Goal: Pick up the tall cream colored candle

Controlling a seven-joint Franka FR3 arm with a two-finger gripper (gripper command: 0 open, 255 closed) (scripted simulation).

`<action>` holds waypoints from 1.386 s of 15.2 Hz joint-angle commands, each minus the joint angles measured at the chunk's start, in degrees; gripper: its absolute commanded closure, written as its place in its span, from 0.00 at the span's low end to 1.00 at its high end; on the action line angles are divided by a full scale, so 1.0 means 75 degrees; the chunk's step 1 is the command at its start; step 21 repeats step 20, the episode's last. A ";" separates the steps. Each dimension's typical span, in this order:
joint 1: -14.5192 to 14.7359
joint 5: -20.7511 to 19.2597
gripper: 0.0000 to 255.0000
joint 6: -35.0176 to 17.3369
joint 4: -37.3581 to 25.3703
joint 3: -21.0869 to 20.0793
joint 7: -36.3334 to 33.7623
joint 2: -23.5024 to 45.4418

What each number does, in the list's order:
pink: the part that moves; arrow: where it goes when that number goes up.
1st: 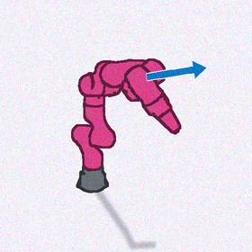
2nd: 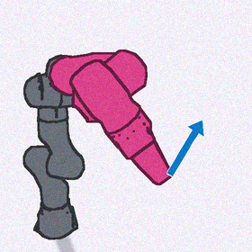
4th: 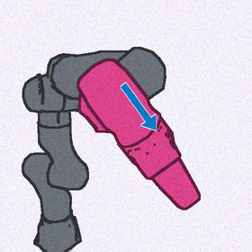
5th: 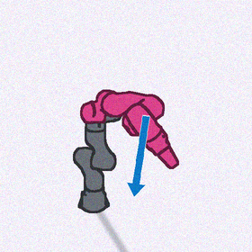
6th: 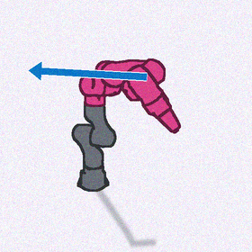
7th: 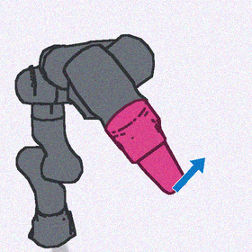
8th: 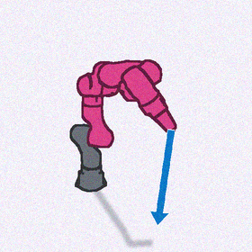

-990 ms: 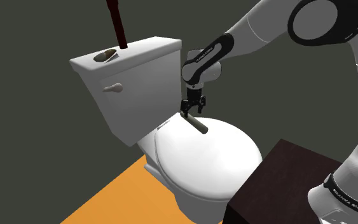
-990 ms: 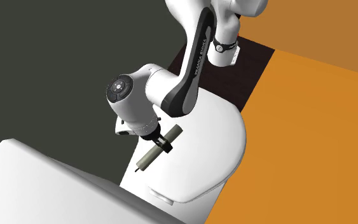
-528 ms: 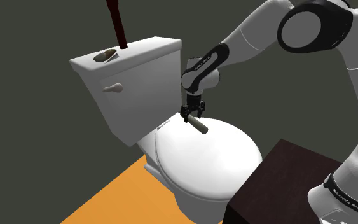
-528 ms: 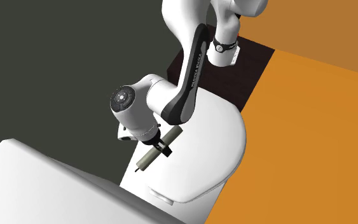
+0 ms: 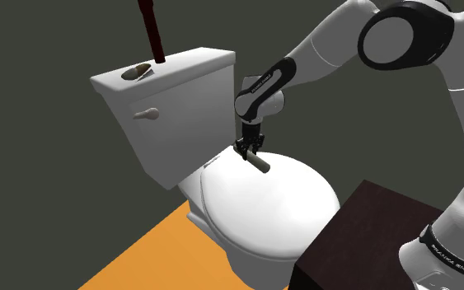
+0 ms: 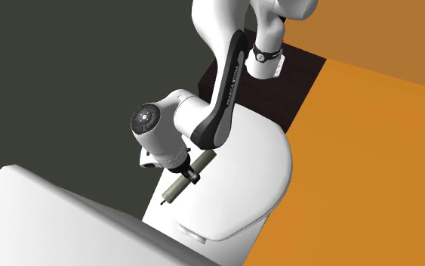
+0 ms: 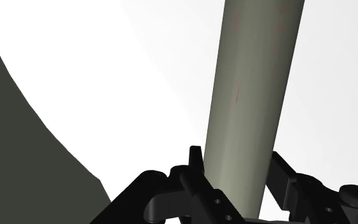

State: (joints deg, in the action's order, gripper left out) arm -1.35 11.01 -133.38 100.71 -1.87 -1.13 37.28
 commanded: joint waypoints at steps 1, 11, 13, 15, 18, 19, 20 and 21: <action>0.0001 0.0000 1.00 -0.0002 0.0002 -0.0001 0.0001 0.0006; 0.0008 -0.0052 1.00 0.0555 0.0012 0.0028 -0.0105 -0.0566; 0.0009 -0.0065 1.00 0.0697 0.0001 0.0034 -0.0131 -0.0699; 0.0010 -0.0078 1.00 0.0843 -0.0017 0.0040 -0.0158 -0.0828; 0.0011 -0.0098 1.00 0.1066 -0.0057 0.0048 -0.0198 -0.1014; 0.0011 -0.0099 1.00 0.1077 -0.0058 0.0049 -0.0200 -0.1024; 0.0011 -0.0099 1.00 0.1077 -0.0059 0.0048 -0.0200 -0.1023; 0.0011 -0.0099 1.00 0.1077 -0.0059 0.0048 -0.0200 -0.1023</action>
